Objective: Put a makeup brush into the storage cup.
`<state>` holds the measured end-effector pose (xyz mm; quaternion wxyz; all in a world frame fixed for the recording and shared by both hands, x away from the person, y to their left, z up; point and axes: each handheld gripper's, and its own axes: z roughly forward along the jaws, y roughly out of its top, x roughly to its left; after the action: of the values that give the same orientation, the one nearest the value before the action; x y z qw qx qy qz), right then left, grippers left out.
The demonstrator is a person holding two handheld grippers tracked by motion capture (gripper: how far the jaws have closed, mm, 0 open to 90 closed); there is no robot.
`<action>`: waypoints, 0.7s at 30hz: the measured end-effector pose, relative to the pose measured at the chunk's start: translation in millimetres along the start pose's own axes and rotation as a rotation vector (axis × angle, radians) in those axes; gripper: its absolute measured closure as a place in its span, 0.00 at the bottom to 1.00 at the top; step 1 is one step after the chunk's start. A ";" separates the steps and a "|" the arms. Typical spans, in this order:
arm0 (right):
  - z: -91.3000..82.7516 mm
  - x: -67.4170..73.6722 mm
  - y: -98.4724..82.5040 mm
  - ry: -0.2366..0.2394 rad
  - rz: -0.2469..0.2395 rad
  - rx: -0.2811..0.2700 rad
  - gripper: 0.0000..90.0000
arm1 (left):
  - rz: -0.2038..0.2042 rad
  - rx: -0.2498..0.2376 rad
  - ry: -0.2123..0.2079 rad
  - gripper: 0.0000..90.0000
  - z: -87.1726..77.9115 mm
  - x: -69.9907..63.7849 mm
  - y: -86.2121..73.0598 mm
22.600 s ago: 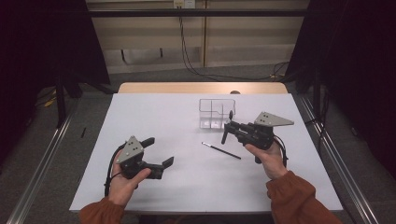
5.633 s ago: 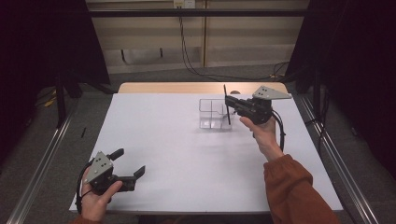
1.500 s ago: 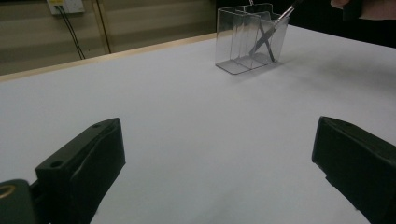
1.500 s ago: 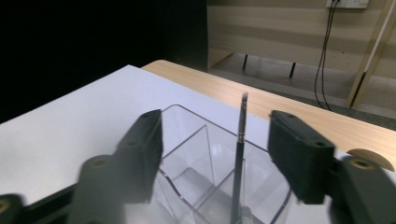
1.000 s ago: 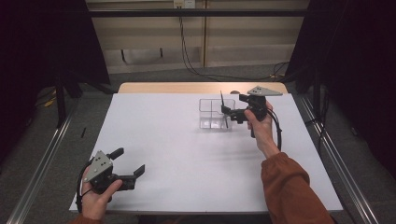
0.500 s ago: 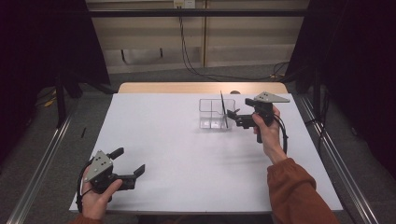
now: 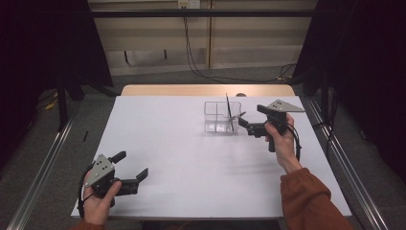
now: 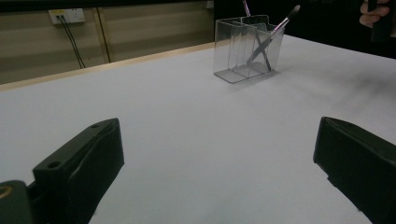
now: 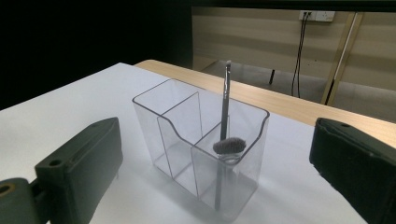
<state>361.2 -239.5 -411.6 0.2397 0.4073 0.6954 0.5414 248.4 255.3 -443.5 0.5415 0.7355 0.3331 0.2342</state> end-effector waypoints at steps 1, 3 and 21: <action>-1.6 0.4 -1.0 -0.001 -0.001 0.000 0.02 | 0.000 -0.001 0.001 0.02 0.1 -0.2 0.1; -4.9 1.3 -3.2 -0.004 -0.003 0.002 0.02 | -0.004 -0.009 0.002 0.02 0.0 -0.7 0.3; -39.4 4.3 -26.5 -0.027 -0.007 0.009 0.03 | -0.002 -0.008 -0.001 0.02 0.3 -1.3 0.7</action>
<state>320.2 -260.1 -424.5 0.2494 0.4132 0.6959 0.5317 247.9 254.0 -442.9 0.5449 0.7331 0.3325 0.2346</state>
